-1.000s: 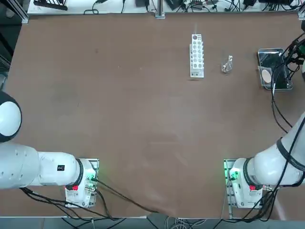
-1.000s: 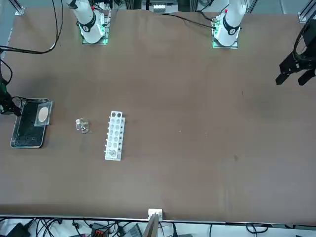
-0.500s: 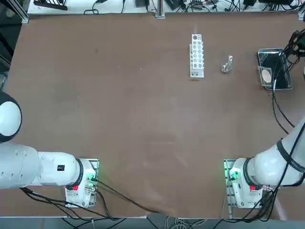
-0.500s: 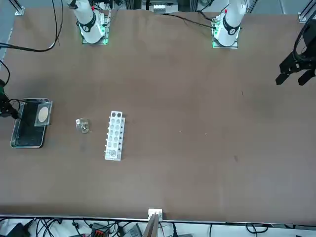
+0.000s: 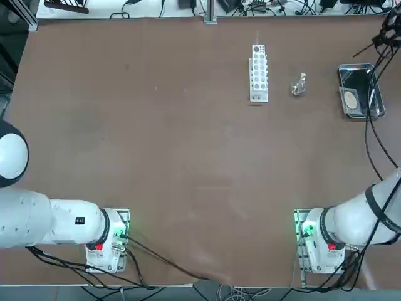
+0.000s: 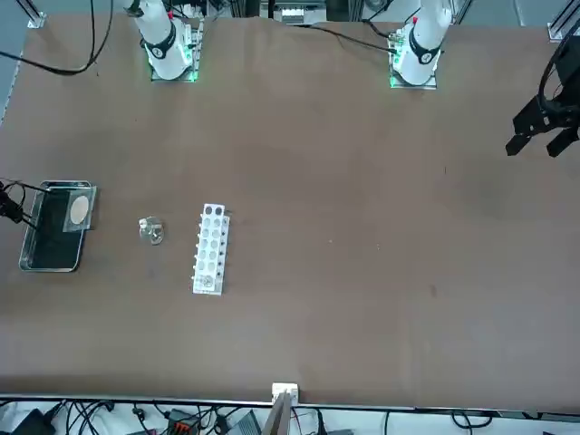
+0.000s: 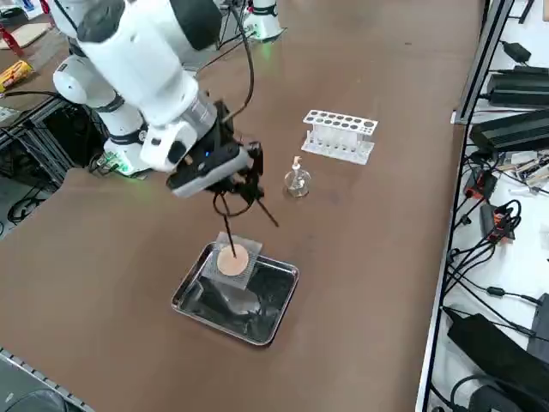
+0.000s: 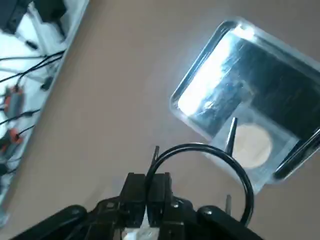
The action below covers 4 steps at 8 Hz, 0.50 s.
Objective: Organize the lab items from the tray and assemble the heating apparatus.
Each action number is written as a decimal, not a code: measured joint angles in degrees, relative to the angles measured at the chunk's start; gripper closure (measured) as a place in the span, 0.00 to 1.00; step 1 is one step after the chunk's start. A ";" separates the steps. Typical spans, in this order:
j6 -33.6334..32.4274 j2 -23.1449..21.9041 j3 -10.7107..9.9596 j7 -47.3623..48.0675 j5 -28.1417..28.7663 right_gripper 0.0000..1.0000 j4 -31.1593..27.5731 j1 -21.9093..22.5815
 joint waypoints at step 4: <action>-1.73 -6.55 0.42 15.09 -8.81 0.94 -3.75 12.75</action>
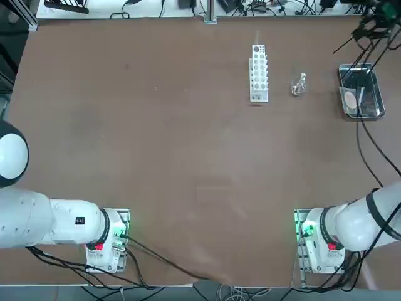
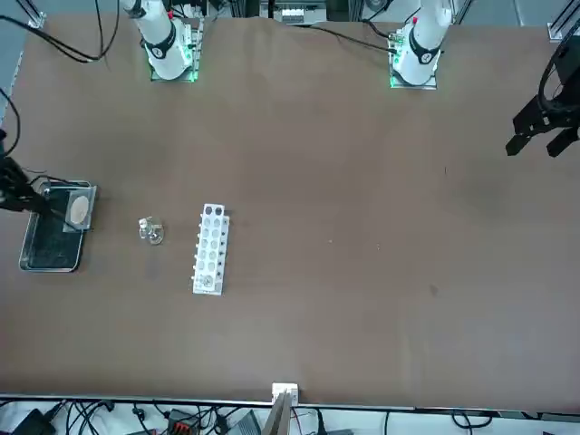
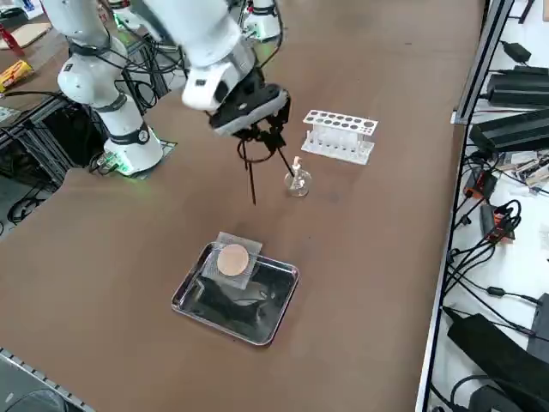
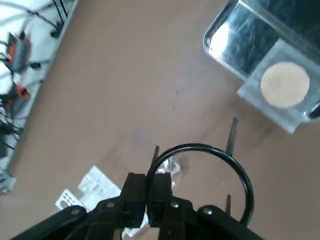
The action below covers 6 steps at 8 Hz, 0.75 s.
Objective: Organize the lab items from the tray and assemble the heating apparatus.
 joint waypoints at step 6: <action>11.98 -0.70 0.21 6.69 -2.79 0.94 -8.72 14.61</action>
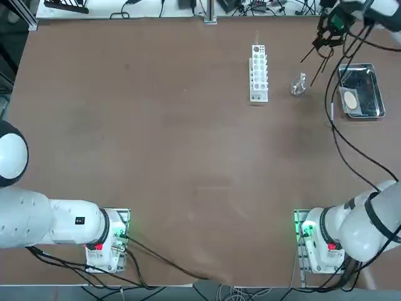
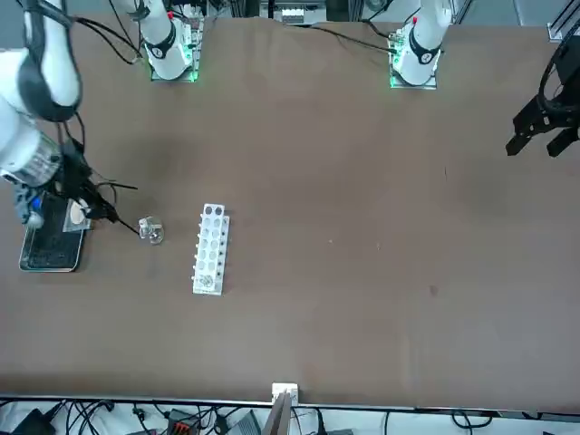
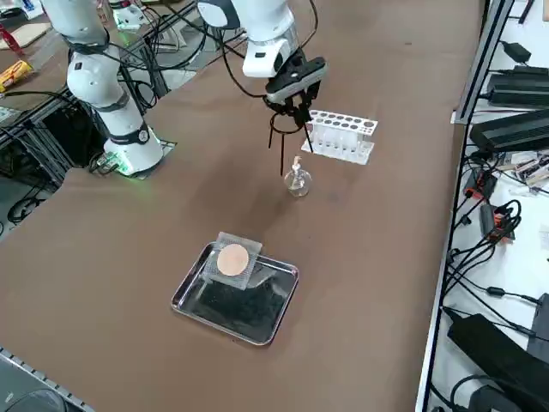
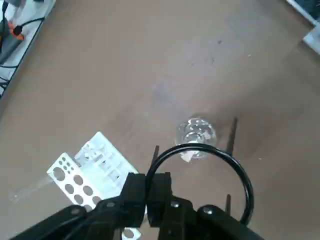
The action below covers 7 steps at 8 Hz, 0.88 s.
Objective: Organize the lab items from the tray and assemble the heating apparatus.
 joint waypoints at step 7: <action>13.90 3.18 0.00 0.17 -2.98 0.94 -8.44 3.35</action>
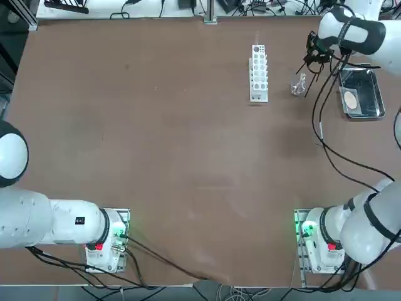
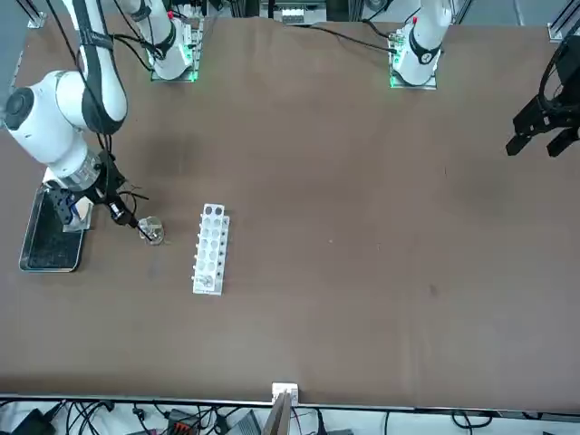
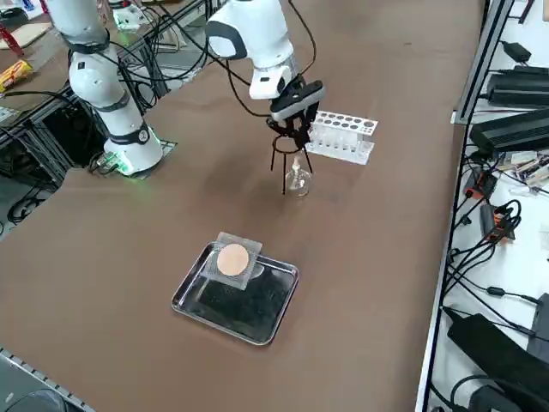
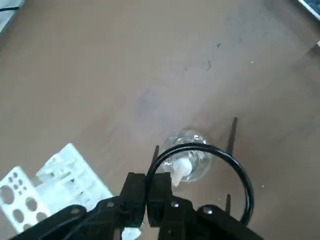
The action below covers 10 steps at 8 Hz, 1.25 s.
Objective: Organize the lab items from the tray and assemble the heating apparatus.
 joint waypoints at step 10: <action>3.67 4.96 0.73 3.11 2.42 0.94 0.02 1.84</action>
